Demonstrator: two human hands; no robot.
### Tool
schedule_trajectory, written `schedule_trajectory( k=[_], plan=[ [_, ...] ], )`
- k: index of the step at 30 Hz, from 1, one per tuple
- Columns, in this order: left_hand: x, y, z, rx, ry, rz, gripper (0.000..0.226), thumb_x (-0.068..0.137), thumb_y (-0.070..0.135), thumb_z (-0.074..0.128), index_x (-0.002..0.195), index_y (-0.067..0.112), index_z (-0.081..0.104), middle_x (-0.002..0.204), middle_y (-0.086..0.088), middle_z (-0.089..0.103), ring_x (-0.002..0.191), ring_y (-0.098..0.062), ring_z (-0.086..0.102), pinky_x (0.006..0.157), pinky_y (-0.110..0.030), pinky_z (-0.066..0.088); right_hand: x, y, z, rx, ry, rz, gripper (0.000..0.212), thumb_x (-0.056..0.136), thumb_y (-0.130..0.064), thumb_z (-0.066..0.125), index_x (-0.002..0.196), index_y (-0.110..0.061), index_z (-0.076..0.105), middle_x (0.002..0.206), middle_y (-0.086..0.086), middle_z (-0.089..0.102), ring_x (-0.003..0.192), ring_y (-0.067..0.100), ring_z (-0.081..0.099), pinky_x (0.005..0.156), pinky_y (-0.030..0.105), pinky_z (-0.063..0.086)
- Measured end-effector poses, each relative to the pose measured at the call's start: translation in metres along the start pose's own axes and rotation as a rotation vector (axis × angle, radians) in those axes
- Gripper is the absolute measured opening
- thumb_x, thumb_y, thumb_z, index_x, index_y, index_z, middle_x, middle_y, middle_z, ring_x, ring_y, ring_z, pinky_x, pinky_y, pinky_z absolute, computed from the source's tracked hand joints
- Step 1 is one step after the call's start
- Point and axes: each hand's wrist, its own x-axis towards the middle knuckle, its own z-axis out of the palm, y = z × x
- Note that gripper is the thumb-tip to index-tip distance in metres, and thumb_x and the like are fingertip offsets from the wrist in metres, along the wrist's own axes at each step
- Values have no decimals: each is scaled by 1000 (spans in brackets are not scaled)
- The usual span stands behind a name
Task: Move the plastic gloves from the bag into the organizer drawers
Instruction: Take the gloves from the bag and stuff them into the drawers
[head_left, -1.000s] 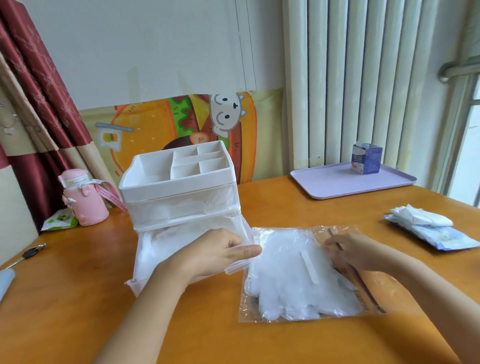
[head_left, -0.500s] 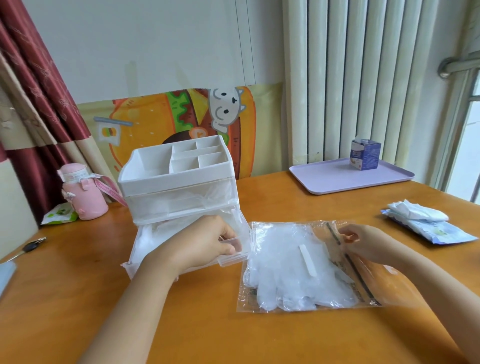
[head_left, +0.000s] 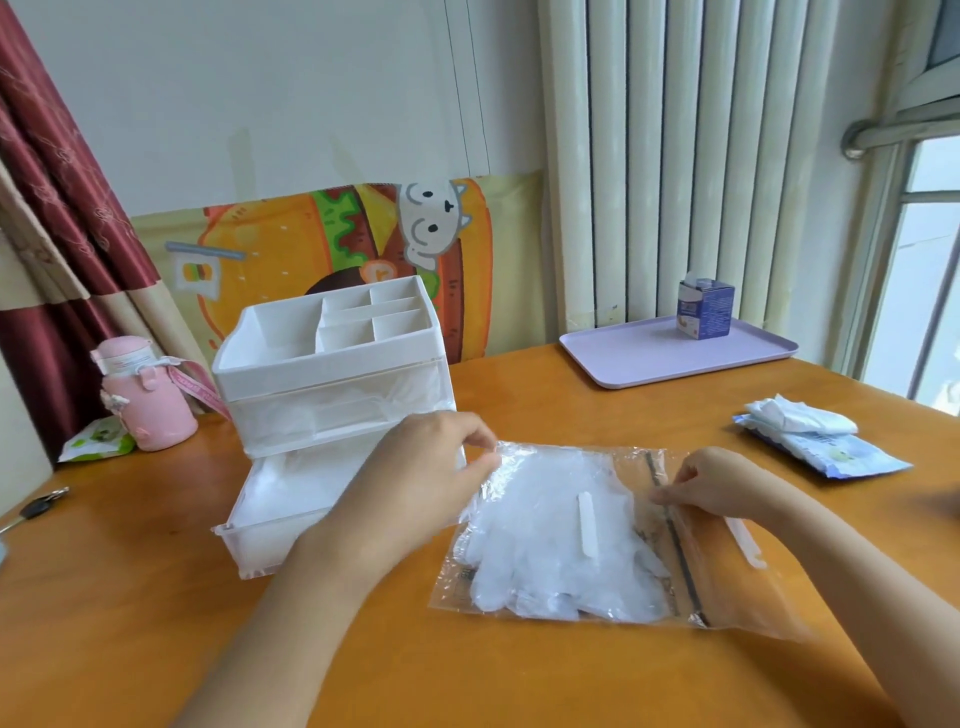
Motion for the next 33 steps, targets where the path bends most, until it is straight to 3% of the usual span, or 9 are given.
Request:
schedule_trajectory(
  k=[3, 6, 11, 13, 18, 22, 28, 31, 33],
  plan=[
    [5, 27, 30, -204, -82, 150, 22, 97, 29, 53, 114, 25, 67, 116, 15, 63, 99, 7, 51, 84, 0, 34, 2, 2, 2, 16, 2, -46, 37, 83, -38, 69, 96, -3, 72, 82, 6, 64, 69, 15, 51, 57, 25, 38],
    [19, 29, 77, -174, -299, 138, 40, 100, 32, 47, 138, 23, 49, 144, 11, 46, 126, 2, 40, 101, -5, 24, 3, -3, 3, 137, -9, -77, 17, 90, -19, 58, 93, -5, 68, 86, 8, 68, 74, 18, 58, 64, 26, 47],
    [32, 16, 134, 72, -570, -105, 86, 91, 63, 44, 155, 23, 2, 162, -3, -8, 148, -26, -12, 119, -46, -5, -3, -6, -10, 1160, -267, -59, 16, 100, -7, 44, 100, 0, 58, 105, 16, 70, 90, 24, 68, 68, 29, 55],
    [30, 8, 145, 115, -606, -171, 97, 84, 76, 36, 154, 25, -6, 160, -3, -17, 145, -30, -21, 117, -53, -10, -5, -5, -13, 1286, -406, -75, 20, 99, 1, 39, 91, -1, 58, 110, 17, 70, 98, 29, 67, 75, 35, 57],
    [27, 1, 158, 126, -567, -163, 93, 81, 81, 23, 153, 31, -9, 160, 1, -19, 145, -26, -23, 116, -52, -14, 4, 0, 4, 339, -105, -261, 37, 83, 10, 42, 107, -7, 65, 111, 6, 65, 89, 25, 67, 73, 35, 59],
    [26, -1, 160, 124, -553, -160, 88, 84, 79, 20, 153, 32, -8, 159, 3, -19, 145, -24, -22, 116, -51, -15, 7, -1, 16, 7, -95, -412, 64, 87, 10, 33, 136, -28, 47, 128, 2, 46, 91, 16, 55, 67, 19, 45],
    [28, -6, 160, 19, -427, -210, 71, 94, 65, 14, 155, 28, 7, 162, 6, -4, 148, -13, -11, 116, -43, -16, 15, 1, 24, 88, 65, -383, 41, 81, 8, 38, 100, -9, 69, 101, 6, 69, 85, 20, 64, 73, 29, 55],
    [28, -9, 158, -12, -390, -229, 70, 94, 64, 12, 155, 28, 8, 162, 7, -3, 148, -10, -9, 115, -41, -17, 6, -3, 20, 68, 64, -406, 28, 87, 7, 42, 104, 4, 64, 96, 14, 67, 78, 22, 61, 60, 25, 46],
    [28, -9, 158, -11, -372, -230, 70, 95, 63, 12, 155, 28, 7, 162, 7, -3, 148, -10, -9, 115, -41, -17, 6, -4, 22, 66, 63, -394, 28, 90, 3, 44, 113, 6, 60, 107, 17, 64, 90, 26, 60, 73, 30, 50]
  ],
)
